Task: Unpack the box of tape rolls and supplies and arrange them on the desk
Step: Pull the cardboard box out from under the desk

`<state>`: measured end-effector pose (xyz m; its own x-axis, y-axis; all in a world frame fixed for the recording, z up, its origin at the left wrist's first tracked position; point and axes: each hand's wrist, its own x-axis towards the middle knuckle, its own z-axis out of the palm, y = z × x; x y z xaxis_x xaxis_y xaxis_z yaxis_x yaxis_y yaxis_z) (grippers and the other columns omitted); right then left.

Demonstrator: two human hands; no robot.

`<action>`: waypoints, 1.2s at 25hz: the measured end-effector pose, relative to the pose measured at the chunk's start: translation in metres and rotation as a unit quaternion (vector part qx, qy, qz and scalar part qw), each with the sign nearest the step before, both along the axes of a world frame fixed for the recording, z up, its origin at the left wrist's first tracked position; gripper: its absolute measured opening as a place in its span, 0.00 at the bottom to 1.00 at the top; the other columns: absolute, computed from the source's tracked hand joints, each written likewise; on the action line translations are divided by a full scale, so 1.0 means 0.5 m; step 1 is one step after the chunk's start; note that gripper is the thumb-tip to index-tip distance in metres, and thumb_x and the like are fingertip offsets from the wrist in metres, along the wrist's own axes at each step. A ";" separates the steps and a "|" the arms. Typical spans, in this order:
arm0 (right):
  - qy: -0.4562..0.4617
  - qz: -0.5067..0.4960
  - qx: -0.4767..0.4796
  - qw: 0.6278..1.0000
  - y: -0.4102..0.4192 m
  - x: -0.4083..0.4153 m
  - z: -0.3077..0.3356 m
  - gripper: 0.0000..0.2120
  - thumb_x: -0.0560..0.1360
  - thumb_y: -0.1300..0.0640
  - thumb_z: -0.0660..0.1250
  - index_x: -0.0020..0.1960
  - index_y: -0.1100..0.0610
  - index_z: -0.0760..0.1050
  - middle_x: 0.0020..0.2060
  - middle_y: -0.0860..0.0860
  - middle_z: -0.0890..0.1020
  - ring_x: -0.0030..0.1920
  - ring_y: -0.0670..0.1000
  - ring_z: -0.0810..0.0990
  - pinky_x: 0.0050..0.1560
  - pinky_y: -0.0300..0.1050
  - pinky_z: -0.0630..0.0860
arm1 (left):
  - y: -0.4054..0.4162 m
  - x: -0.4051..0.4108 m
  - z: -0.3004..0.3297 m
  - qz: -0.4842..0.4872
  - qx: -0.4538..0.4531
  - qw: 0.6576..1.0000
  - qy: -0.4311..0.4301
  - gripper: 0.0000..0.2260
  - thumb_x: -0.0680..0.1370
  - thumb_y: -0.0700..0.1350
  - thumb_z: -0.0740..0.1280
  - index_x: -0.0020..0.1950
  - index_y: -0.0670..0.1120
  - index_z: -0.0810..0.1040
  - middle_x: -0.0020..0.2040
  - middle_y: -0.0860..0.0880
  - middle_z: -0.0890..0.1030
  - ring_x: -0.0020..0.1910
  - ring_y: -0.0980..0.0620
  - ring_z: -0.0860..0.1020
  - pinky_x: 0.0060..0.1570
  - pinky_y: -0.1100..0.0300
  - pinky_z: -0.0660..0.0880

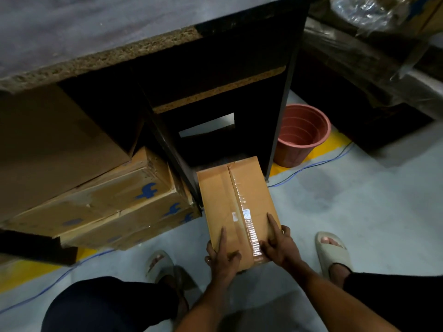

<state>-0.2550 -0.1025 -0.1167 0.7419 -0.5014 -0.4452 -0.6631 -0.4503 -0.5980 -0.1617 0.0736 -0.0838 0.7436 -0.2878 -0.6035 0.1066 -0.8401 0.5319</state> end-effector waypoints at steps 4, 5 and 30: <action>0.013 -0.005 -0.014 1.000 -0.028 0.016 0.012 0.43 0.73 0.36 0.67 0.78 0.41 0.44 0.64 0.58 0.68 0.52 0.59 0.81 0.56 0.54 0.78 | -0.004 0.032 -0.001 -0.010 -0.019 1.000 0.003 0.45 0.70 0.64 0.70 0.74 0.74 0.39 0.72 0.45 0.55 0.69 0.35 0.63 0.68 0.40 0.65; 0.007 -0.008 -0.019 1.000 -0.039 0.035 0.016 0.42 0.72 0.34 0.66 0.78 0.42 0.45 0.65 0.58 0.68 0.54 0.60 0.80 0.57 0.55 0.78 | -0.015 0.049 -0.001 0.001 -0.032 0.999 -0.004 0.43 0.71 0.66 0.69 0.72 0.76 0.38 0.73 0.44 0.55 0.69 0.34 0.64 0.68 0.39 0.65; 0.037 0.009 0.006 0.999 -0.009 0.008 -0.006 0.49 0.73 0.42 0.68 0.74 0.33 0.31 0.69 0.58 0.54 0.58 0.65 0.75 0.62 0.60 0.74 | -0.008 -0.022 -0.036 -0.023 0.033 0.998 -0.042 0.40 0.77 0.62 0.64 0.76 0.68 0.37 0.76 0.46 0.46 0.72 0.36 0.59 0.67 0.40 0.66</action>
<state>-0.2508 -0.1068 -0.1200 0.7159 -0.4821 -0.5051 -0.6973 -0.4552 -0.5538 -0.1729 0.0695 -0.1020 0.7794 -0.2851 -0.5579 0.0236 -0.8764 0.4810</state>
